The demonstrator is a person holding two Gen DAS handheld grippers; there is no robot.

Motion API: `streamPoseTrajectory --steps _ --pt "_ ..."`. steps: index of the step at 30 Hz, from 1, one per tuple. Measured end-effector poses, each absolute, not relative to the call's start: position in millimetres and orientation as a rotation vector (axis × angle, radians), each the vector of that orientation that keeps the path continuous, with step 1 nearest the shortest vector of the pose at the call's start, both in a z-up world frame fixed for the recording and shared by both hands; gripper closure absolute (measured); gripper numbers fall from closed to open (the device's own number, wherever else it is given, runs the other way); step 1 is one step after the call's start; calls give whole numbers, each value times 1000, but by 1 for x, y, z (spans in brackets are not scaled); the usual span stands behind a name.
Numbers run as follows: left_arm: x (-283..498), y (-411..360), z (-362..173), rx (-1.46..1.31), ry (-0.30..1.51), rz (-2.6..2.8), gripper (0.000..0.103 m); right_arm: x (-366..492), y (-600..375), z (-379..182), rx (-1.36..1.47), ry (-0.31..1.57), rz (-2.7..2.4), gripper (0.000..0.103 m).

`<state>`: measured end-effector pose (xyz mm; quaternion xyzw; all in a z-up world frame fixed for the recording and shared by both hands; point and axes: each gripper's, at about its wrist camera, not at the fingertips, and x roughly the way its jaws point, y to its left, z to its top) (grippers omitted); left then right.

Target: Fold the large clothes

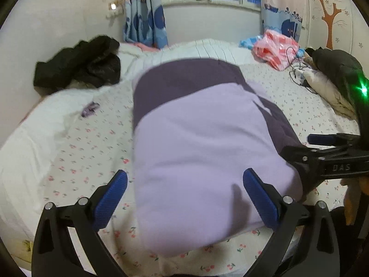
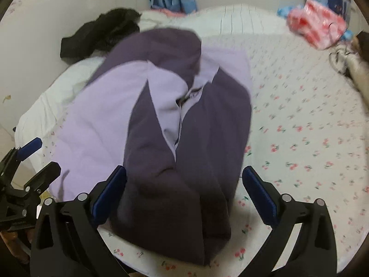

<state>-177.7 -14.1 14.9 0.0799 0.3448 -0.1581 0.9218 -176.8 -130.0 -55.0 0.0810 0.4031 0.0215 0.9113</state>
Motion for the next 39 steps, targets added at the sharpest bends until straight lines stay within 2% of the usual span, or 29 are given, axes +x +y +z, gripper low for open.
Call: streamPoseTrajectory --steps 4,11,17,27,39 --pt "-193 -4 32 115 674 -302 7 -217 -120 -27 173 718 12 7" --pt "-220 2 56 103 643 -284 7 -242 -104 16 169 679 -49 7" --pt "-232 6 66 76 657 -267 7 -271 -75 34 23 587 -76 7" --pt "-240 4 69 87 689 -236 7 -264 -71 37 67 728 -87 7" --pt "-232 6 61 70 776 -235 7 -259 -73 33 86 758 -93 7"
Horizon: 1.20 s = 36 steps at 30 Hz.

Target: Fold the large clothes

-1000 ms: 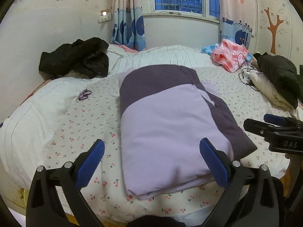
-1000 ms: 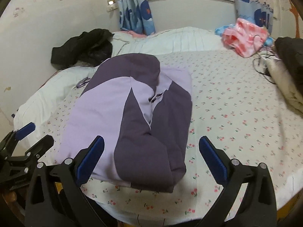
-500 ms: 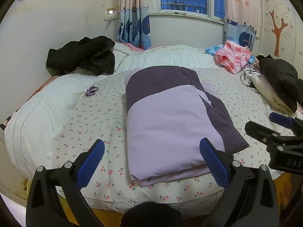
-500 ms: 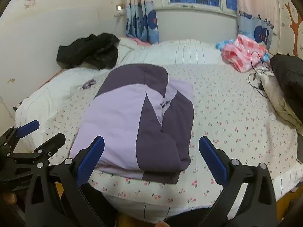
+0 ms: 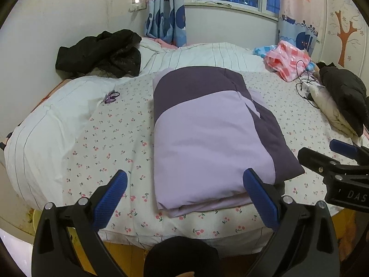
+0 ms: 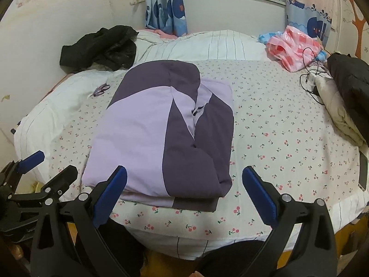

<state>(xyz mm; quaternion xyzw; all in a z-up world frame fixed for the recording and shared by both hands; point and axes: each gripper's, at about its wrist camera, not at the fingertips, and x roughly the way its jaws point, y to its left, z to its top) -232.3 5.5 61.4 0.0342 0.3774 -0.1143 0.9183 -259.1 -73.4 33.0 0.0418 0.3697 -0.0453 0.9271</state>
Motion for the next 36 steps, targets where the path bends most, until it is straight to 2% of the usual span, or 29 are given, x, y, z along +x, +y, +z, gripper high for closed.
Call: streamPoseTrajectory --steps 36 --pt "-223 9 52 54 855 -241 7 -253 -73 30 61 775 -96 7"
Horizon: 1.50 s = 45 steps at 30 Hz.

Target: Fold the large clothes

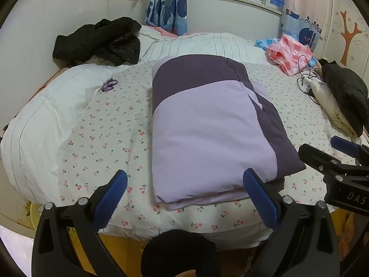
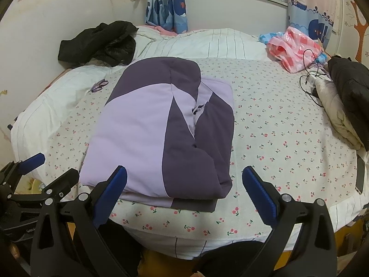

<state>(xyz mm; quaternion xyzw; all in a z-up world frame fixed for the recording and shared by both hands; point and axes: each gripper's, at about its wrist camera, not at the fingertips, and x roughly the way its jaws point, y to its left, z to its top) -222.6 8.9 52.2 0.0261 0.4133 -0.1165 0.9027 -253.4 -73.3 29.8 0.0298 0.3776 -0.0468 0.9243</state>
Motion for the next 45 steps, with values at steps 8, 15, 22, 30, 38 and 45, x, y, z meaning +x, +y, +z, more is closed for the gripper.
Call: streamPoseTrajectory --steps 8,15,22,30,38,45 --pt "-222 10 53 52 852 -234 7 -253 -75 27 59 780 -96 7" --pt "-219 15 52 27 865 -246 7 -252 -77 22 53 793 -92 7" --pt "-218 16 51 19 871 -252 7 -249 -82 19 49 803 -86 7" --pt "-219 14 48 21 876 -263 7 -247 -84 17 49 809 -83 7" --pt "-217 14 47 26 890 -261 7 -244 -87 13 48 817 -81 7" --pt "-216 14 45 35 889 -260 7 -244 -88 12 47 819 -81 7"
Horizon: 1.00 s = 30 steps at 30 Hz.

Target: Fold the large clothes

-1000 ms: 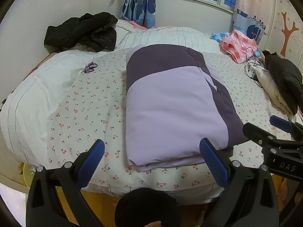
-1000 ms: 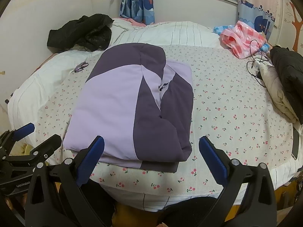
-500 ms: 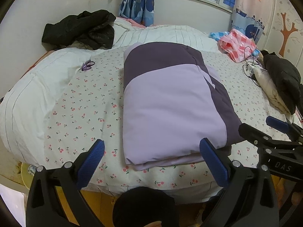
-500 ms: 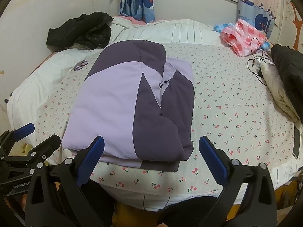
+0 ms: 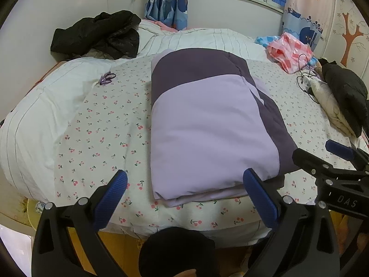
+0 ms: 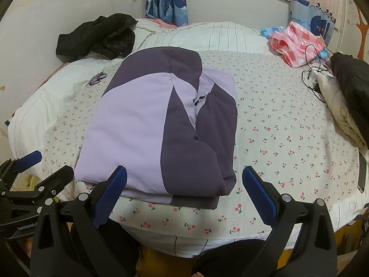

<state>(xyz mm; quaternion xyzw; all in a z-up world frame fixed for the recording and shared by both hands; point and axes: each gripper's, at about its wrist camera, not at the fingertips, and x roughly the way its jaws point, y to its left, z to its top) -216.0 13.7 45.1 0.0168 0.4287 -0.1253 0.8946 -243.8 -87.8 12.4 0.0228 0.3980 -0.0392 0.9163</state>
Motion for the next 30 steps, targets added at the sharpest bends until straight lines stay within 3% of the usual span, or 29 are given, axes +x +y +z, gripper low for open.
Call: streamPoseTrajectory --steps 30 --pt "-210 9 41 95 941 -245 7 -243 -88 8 46 826 -73 7"
